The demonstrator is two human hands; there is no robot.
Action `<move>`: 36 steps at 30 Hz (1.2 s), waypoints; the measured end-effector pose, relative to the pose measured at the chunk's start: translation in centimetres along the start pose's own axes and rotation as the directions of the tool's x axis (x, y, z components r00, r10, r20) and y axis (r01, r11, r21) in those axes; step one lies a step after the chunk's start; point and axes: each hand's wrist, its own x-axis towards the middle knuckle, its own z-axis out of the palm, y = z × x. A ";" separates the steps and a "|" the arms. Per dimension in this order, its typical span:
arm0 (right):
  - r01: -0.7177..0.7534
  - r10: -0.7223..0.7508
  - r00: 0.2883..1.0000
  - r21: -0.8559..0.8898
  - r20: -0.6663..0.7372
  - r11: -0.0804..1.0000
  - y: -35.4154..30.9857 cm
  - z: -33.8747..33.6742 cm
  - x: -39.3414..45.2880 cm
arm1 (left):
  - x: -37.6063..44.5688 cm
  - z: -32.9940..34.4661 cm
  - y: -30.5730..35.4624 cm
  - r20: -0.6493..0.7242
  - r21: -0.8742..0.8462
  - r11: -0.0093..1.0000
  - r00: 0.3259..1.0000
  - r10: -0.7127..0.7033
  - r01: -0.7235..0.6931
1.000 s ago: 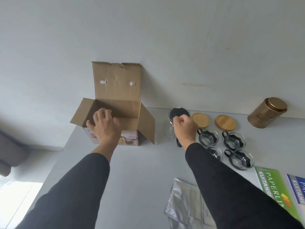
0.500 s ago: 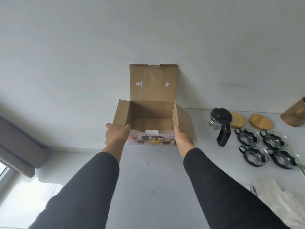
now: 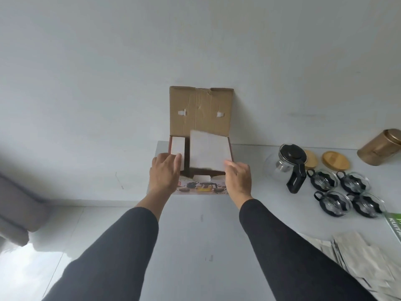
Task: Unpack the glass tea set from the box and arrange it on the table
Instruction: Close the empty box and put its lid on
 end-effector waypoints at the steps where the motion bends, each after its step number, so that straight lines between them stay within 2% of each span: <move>1: 0.002 -0.002 1.000 -0.020 -0.027 1.000 0.1 0.2 0.3 | 0.5 0.1 0.0 -0.001 0.014 0.999 1.000 -0.029 0.029; 6: -0.047 0.045 0.999 -0.075 -0.029 0.996 -1.2 -0.4 3.0 | 4.2 -0.3 1.4 -0.077 -0.046 0.987 0.985 -0.156 0.153; 9: -0.072 0.071 0.997 -0.086 -0.012 0.994 -2.2 -0.7 6.3 | 6.8 -0.5 2.2 0.023 -0.164 0.952 0.965 -0.260 0.260; 11: -0.096 0.096 0.995 -0.067 -0.002 0.993 -3.1 -0.7 8.1 | 8.5 -0.3 2.6 0.111 -0.240 0.899 0.930 -0.350 0.367; 15: -0.170 0.169 0.985 0.062 0.025 0.983 -4.4 0.0 11.6 | 11.1 -0.3 3.3 0.203 -0.344 0.785 0.857 -0.474 0.515; 18: -0.288 0.276 0.957 0.196 0.086 0.937 -5.2 0.5 13.0 | 12.3 -0.2 3.0 0.244 -0.342 0.780 0.851 -0.465 0.525; 20: -0.317 0.301 0.948 0.248 0.101 0.915 -5.3 0.8 13.8 | 12.6 0.1 2.8 0.290 -0.358 0.761 0.839 -0.461 0.541; 26: -0.298 0.272 0.954 0.348 0.122 0.889 -5.5 0.5 13.2 | 11.7 -1.1 3.0 0.278 -0.524 0.643 0.826 -0.490 0.558; 30: -0.337 0.299 0.942 0.433 0.155 0.836 -5.4 -1.2 11.7 | 10.2 -2.0 2.4 0.338 -0.695 0.513 0.858 -0.386 0.504; 33: -0.324 0.279 0.946 0.430 0.165 0.843 -4.7 -2.2 10.3 | 8.7 -2.6 1.6 0.407 -0.711 0.504 0.871 -0.274 0.491; 36: -0.264 0.247 0.964 0.289 0.095 0.920 -3.7 -3.1 8.2 | 6.9 -3.5 1.0 0.432 -0.702 0.499 0.861 -0.270 0.509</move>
